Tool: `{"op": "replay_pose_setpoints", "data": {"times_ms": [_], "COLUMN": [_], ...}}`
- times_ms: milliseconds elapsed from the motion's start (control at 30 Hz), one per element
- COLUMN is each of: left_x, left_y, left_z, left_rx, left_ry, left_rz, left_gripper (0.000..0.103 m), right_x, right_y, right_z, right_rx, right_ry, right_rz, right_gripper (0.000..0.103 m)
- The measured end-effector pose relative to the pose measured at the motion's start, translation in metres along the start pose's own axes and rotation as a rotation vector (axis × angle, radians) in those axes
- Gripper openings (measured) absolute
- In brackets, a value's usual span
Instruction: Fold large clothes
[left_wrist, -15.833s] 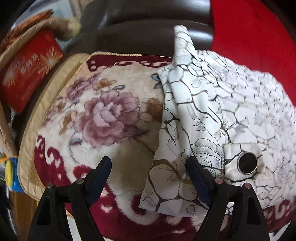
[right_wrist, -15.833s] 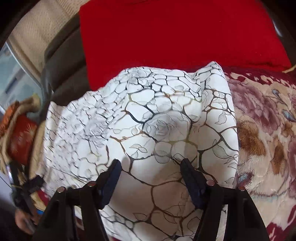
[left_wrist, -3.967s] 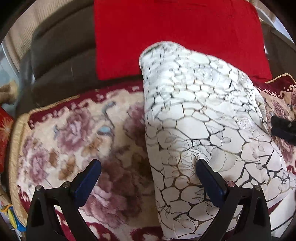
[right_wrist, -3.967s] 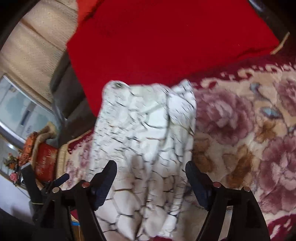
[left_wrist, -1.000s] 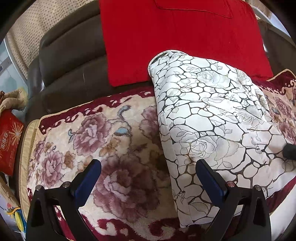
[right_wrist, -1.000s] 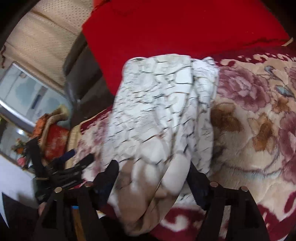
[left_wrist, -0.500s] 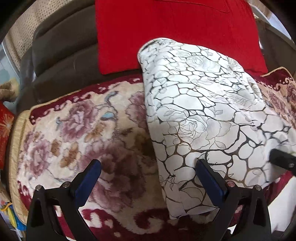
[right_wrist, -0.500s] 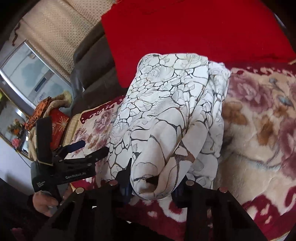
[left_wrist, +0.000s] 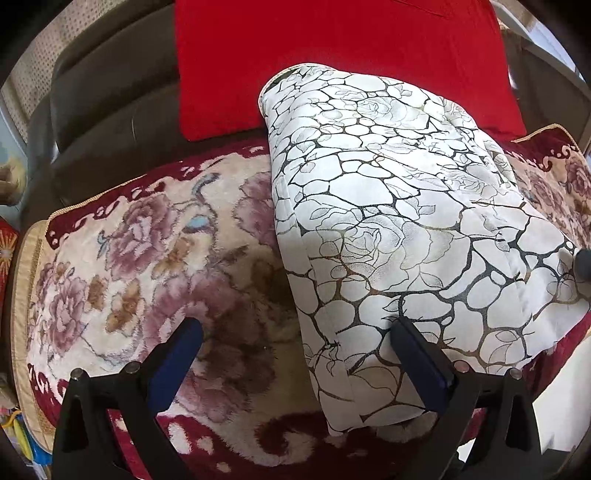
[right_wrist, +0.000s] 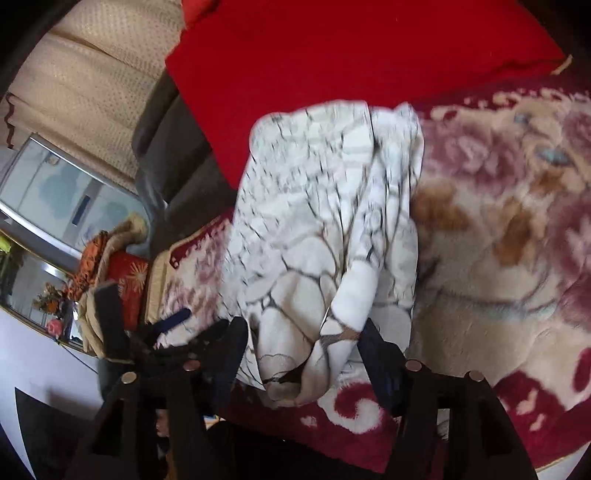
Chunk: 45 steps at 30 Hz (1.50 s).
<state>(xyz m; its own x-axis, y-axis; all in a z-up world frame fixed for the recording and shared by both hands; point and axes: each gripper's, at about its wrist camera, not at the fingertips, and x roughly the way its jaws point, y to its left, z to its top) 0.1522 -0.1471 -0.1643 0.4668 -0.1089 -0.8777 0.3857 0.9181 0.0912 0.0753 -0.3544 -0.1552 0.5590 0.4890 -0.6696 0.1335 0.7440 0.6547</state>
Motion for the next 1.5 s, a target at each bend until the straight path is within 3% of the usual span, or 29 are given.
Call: {"op": "replay_pose_setpoints", "data": {"times_ms": [33, 167, 400, 667, 800, 900, 1033, 1067, 1167, 1233, 1300, 1500], "left_x": [-0.001, -0.003, -0.024, 0.011, 0.044, 0.061, 0.074, 0.075, 0.073, 0.07, 0.069, 0.051], "left_y": [-0.001, 0.005, 0.021, 0.04, 0.041, 0.046, 0.044, 0.041, 0.032, 0.029, 0.028, 0.025], "left_z": [0.0, 0.001, 0.015, 0.041, 0.048, 0.046, 0.046, 0.047, 0.048, 0.045, 0.044, 0.041], "left_rx": [0.001, -0.017, -0.076, -0.163, -0.201, -0.267, -0.304, -0.296, -0.263, -0.258, -0.251, -0.257], "left_ry": [-0.001, 0.012, -0.037, 0.031, 0.132, 0.173, 0.175, 0.169, 0.14, 0.122, 0.112, 0.067], "left_rz": [0.003, -0.011, -0.084, -0.2, -0.32, -0.466, -0.599, -0.593, -0.575, -0.58, -0.57, -0.546], "left_gripper": [0.102, 0.102, 0.102, 0.101, 0.101, 0.101, 0.101, 0.101, 0.101, 0.101, 0.099, 0.079], "right_x": [-0.004, -0.004, 0.018, 0.036, 0.055, 0.068, 0.077, 0.078, 0.078, 0.08, 0.085, 0.09], "right_y": [0.0, -0.001, -0.014, -0.037, -0.05, -0.055, -0.054, -0.053, -0.051, -0.05, -0.051, -0.029], "right_z": [0.003, 0.01, 0.028, 0.054, 0.064, 0.066, 0.069, 0.07, 0.071, 0.068, 0.066, 0.062], "right_rx": [-0.002, -0.011, 0.043, 0.13, 0.156, 0.159, 0.125, 0.115, 0.079, 0.042, 0.014, -0.017], "right_ry": [-0.012, -0.035, -0.024, -0.018, 0.025, 0.044, 0.02, 0.019, 0.0, -0.011, -0.019, -0.033], "right_rz": [-0.014, -0.083, -0.065, -0.049, -0.031, 0.005, 0.064, 0.079, 0.134, 0.102, 0.063, 0.017], "right_gripper": [0.074, 0.075, 0.075, 0.079, 0.083, 0.086, 0.093, 0.093, 0.09, 0.076, 0.071, 0.055]}}
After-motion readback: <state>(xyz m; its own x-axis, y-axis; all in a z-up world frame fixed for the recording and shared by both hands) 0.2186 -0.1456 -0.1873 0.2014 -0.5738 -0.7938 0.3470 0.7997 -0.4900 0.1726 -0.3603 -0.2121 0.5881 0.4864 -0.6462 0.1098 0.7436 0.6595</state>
